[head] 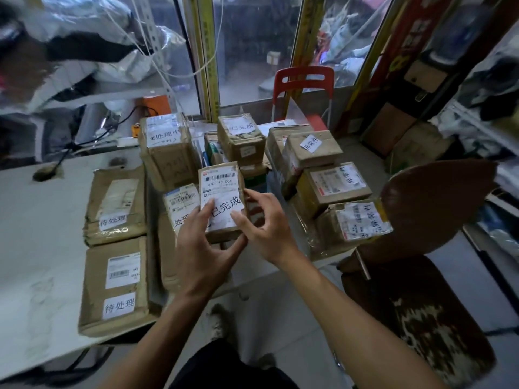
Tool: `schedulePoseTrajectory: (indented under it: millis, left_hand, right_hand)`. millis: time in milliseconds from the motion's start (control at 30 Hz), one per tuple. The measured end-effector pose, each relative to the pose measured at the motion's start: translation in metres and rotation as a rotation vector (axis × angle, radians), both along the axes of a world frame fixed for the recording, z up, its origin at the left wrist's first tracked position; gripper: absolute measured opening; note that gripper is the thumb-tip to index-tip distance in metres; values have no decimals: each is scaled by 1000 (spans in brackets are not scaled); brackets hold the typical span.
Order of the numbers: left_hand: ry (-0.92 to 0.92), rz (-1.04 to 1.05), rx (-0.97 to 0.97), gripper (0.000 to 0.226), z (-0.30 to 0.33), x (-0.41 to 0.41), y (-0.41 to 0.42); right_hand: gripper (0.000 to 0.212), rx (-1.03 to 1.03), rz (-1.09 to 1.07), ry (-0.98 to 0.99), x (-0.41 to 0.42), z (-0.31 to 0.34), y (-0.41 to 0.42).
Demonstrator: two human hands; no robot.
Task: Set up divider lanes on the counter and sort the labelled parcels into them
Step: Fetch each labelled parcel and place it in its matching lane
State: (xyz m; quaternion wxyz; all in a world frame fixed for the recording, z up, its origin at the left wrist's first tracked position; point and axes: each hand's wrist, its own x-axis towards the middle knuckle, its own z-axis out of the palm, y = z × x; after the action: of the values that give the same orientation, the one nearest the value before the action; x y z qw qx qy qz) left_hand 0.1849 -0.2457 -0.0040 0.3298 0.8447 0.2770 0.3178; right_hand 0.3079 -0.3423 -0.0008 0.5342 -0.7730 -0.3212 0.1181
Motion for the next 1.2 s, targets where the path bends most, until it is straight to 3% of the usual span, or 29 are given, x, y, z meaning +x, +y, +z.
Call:
schedulePoseTrajectory:
  millis: [167,267,333,433,533,633,1000,1200]
  left_hand:
    - [-50,33,-24,91,18,25,15]
    - [-65,95,2,92,30,45,40]
    - [-38,134,18,91,35,57,56]
    - [5,142,47,91,40,70,74]
    - [32,116,72,90,40,80,87]
    - [45,88,104,88,38,89,93]
    - [121,78,46,96,20,120,109]
    - [270,80,81,90,13,128,114]
  right_hand:
    - [56,40,30,-34,30,23,17]
    - [47,54,-118,-168,62,36,45]
    - [62,-48,-223,-221,89,39,69]
    - [94,-359,-234,-143,123,38,102]
    - [92,-463,-192,-106,132,29,120]
    - [77,-425,-243,-142,132,20,119]
    - [77,-289,-389,-206,135,13,102]
    - [78,-283,-374,-180,134,13,97]
